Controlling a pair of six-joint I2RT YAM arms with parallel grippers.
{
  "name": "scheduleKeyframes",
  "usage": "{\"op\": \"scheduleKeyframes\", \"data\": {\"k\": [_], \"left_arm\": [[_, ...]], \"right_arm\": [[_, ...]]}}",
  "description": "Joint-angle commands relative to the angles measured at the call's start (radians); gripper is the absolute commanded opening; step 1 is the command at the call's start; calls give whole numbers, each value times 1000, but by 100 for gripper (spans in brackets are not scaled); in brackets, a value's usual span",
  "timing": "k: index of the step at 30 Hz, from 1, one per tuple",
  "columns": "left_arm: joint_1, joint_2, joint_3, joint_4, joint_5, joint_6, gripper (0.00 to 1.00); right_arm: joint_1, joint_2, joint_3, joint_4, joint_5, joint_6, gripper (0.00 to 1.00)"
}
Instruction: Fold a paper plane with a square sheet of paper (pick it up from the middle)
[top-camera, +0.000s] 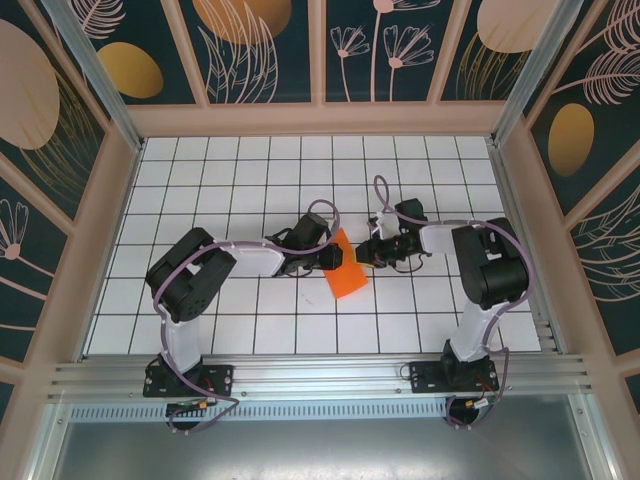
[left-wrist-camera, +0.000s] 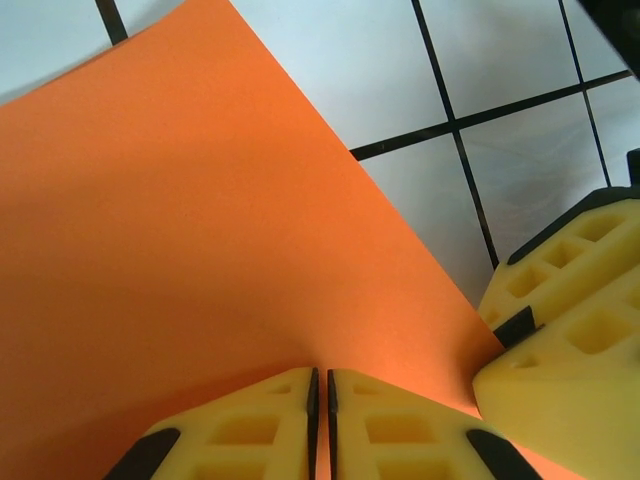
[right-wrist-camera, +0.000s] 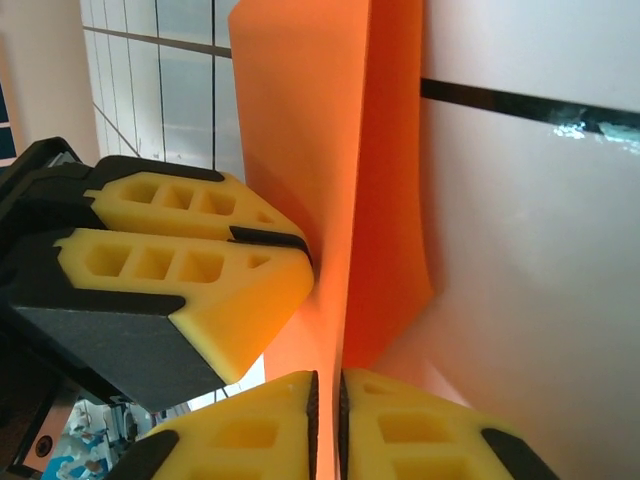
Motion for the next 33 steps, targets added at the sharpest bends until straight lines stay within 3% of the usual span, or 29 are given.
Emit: {"op": "scheduleKeyframes", "data": {"k": [1, 7, 14, 22, 33], "left_arm": [[3, -54, 4, 0, -24, 5, 18], [-31, -186, -79, 24, -91, 21, 29], [-202, -290, -132, -41, -287, 127, 39], [-361, -226, -68, -134, -466, 266, 51], [-421, -104, 26, -237, -633, 343, 55]], "right_arm": [[-8, -5, 4, 0, -24, 13, 9], [-2, -71, -78, 117, 32, 189, 4], [28, -145, -151, 240, 109, 383, 2], [69, -170, -170, 277, 162, 461, 2], [79, -163, -160, 278, 170, 468, 3]]}}
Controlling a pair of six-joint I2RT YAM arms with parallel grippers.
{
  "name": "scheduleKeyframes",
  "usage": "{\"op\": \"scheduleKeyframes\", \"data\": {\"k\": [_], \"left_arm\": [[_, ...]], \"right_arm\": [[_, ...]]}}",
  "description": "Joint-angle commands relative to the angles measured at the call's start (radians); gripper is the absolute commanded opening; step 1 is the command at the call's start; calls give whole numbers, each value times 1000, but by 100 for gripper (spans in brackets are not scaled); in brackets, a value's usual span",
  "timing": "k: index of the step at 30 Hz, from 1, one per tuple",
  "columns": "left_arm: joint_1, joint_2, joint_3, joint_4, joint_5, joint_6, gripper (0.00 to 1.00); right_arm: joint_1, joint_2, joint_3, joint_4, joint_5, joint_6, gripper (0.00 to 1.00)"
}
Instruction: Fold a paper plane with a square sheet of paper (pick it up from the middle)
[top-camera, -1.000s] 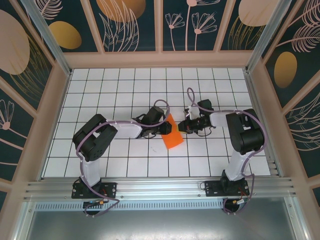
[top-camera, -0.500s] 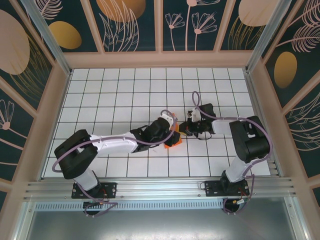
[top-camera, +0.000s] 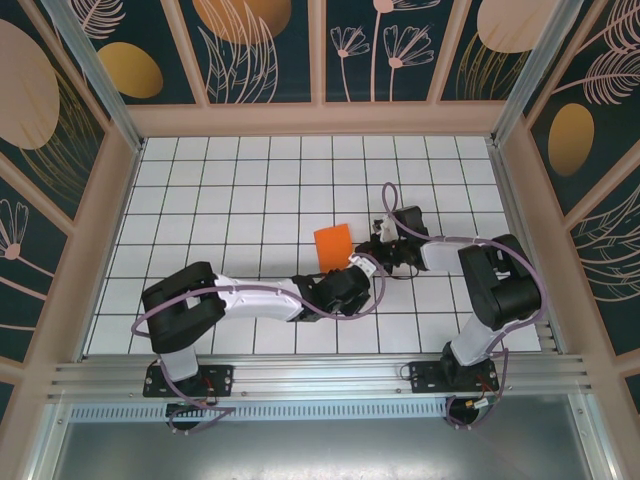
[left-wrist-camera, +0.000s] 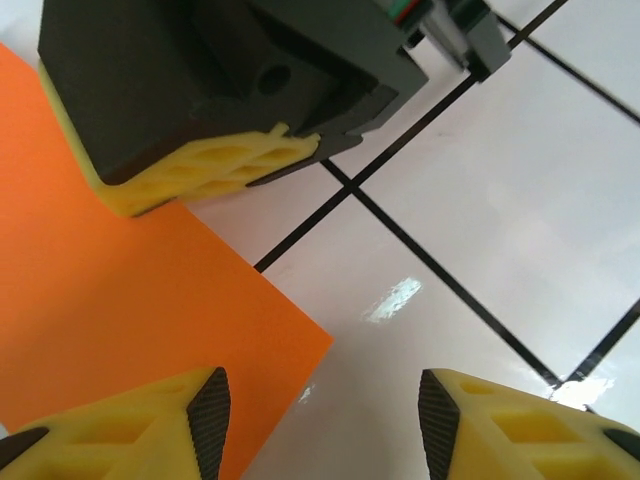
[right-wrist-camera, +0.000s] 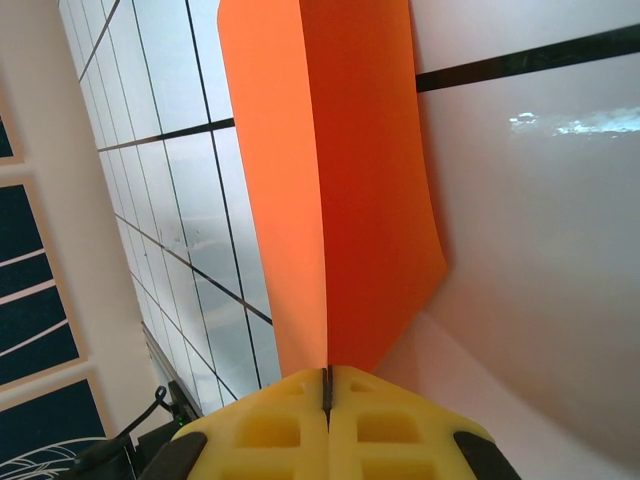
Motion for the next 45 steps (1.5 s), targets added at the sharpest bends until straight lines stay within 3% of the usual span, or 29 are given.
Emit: {"op": "scheduleKeyframes", "data": {"k": [1, 8, 19, 27, 29, 37, 45], "left_arm": [[-4, 22, 34, -52, -96, 41, 55], [-5, 16, 37, -21, -115, 50, 40], [-4, -16, -3, 55, -89, 24, 0], [9, -40, -23, 112, -38, -10, 0], [29, -60, -62, 143, 4, -37, 0], [153, -167, -209, 337, 256, -135, 0], [233, -167, -285, 463, 422, -205, 0]], "right_arm": [[9, -16, -4, 21, 12, 12, 3], [9, -7, 6, 4, 16, -1, 4], [9, 0, 24, -19, 31, -21, 9], [5, -23, 41, -56, 42, -55, 15], [0, -40, 44, -74, 53, -67, 22], [-40, -98, 44, -140, 75, -125, 37], [-46, -131, 72, -194, 105, -175, 37]]}}
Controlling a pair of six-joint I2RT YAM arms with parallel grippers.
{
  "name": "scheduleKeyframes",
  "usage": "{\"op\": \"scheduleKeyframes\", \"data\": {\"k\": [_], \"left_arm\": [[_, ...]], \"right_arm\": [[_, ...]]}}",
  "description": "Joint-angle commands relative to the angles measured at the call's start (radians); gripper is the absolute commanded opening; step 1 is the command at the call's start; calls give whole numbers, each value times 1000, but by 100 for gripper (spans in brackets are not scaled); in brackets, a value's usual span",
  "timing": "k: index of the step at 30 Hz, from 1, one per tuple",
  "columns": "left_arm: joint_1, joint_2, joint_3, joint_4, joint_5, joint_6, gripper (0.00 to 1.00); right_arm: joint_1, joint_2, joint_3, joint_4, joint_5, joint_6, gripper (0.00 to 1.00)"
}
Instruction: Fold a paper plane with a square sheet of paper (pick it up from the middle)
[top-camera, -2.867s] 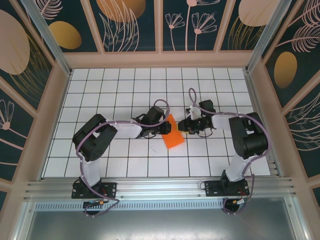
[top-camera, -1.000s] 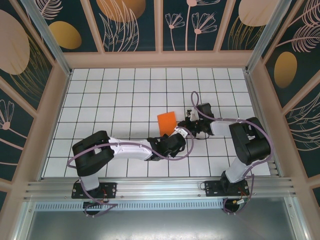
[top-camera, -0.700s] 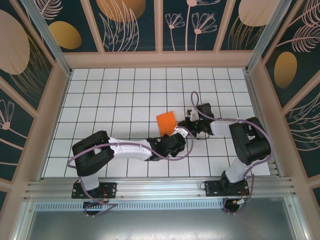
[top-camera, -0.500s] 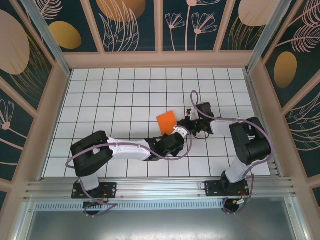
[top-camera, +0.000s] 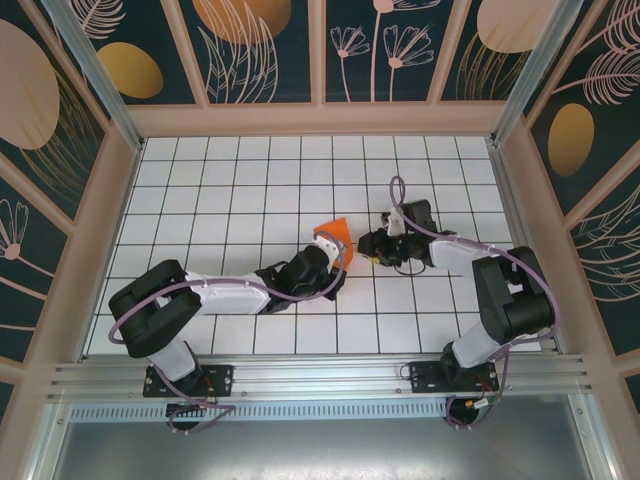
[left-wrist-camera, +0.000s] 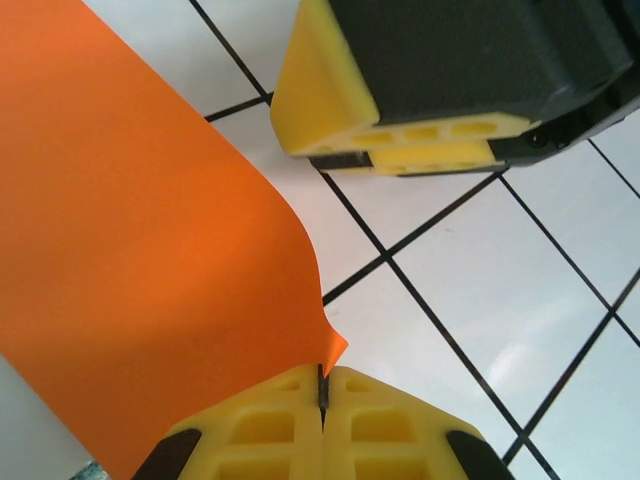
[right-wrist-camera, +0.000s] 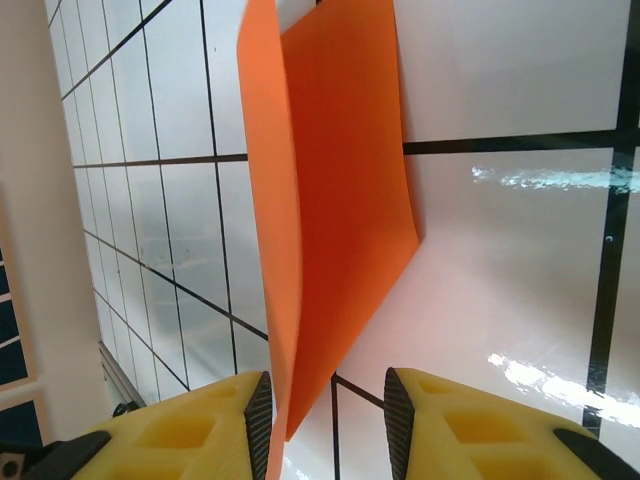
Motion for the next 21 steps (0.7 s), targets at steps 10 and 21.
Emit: {"op": "scheduleKeyframes", "data": {"k": [10, 21], "left_arm": [[87, -3, -58, 141, 197, -84, 0], [92, 13, -56, 129, 199, -83, 0]], "right_arm": [[31, 57, 150, -51, 49, -71, 17], [125, 346, 454, -217, 164, -204, 13]]}}
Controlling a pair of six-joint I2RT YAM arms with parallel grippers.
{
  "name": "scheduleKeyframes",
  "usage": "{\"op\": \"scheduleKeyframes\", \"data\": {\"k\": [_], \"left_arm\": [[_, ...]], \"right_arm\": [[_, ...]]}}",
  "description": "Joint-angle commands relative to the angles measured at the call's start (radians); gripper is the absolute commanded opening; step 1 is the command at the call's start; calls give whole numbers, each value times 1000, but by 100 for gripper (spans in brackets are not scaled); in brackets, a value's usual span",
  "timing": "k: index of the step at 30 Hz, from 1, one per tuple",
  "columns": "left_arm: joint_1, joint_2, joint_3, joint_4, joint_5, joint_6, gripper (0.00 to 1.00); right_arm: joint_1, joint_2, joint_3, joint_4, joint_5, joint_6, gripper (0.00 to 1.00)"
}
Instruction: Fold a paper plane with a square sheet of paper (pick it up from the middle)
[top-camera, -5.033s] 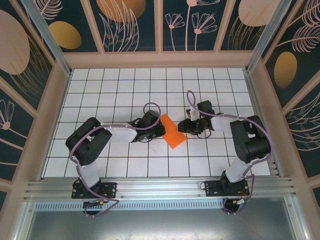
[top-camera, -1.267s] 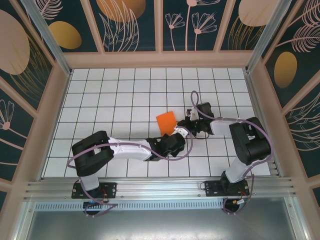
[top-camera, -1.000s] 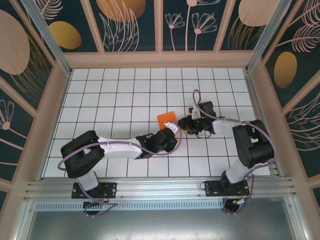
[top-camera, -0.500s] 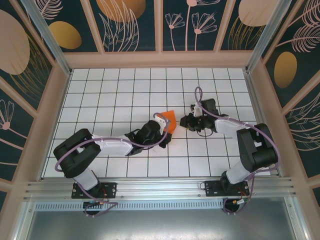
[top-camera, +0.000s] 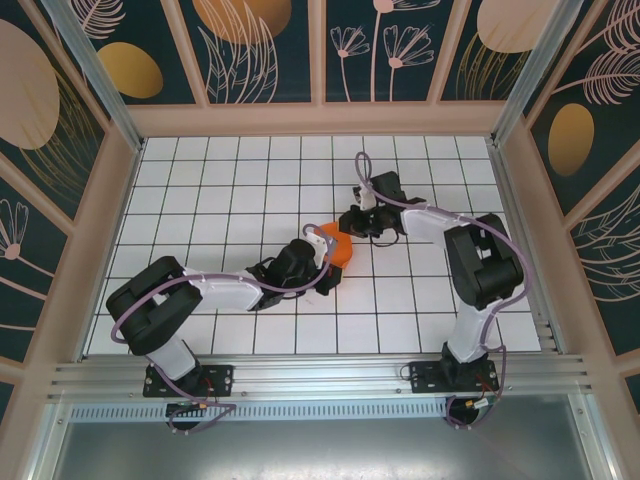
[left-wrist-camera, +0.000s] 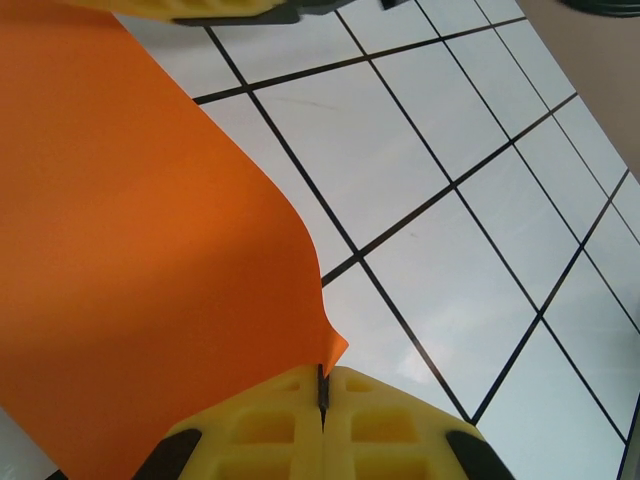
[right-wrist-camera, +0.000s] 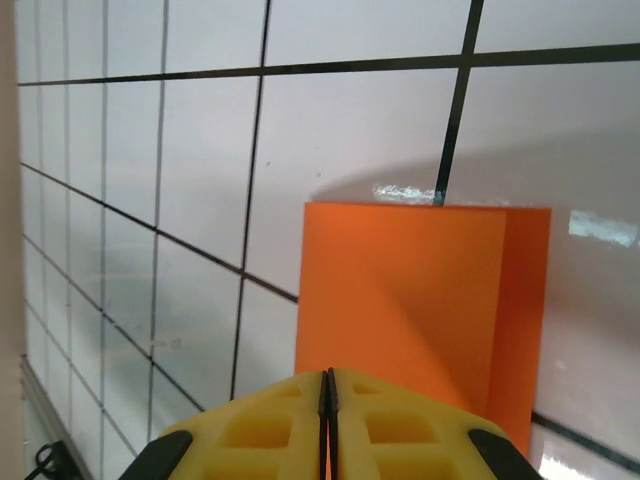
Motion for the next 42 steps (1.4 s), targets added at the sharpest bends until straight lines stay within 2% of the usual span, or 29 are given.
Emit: {"op": "scheduleKeyframes", "data": {"k": [1, 14, 22, 42], "left_arm": [[8, 13, -4, 22, 19, -9, 0], [92, 55, 18, -3, 126, 5, 0], [128, 60, 25, -30, 126, 15, 0], [156, 114, 71, -122, 94, 92, 0]], "right_arm": [[17, 68, 69, -102, 50, -77, 13], [54, 205, 165, -223, 159, -217, 12], [62, 213, 177, -242, 165, -232, 12], [83, 225, 200, -273, 183, -252, 12]]}}
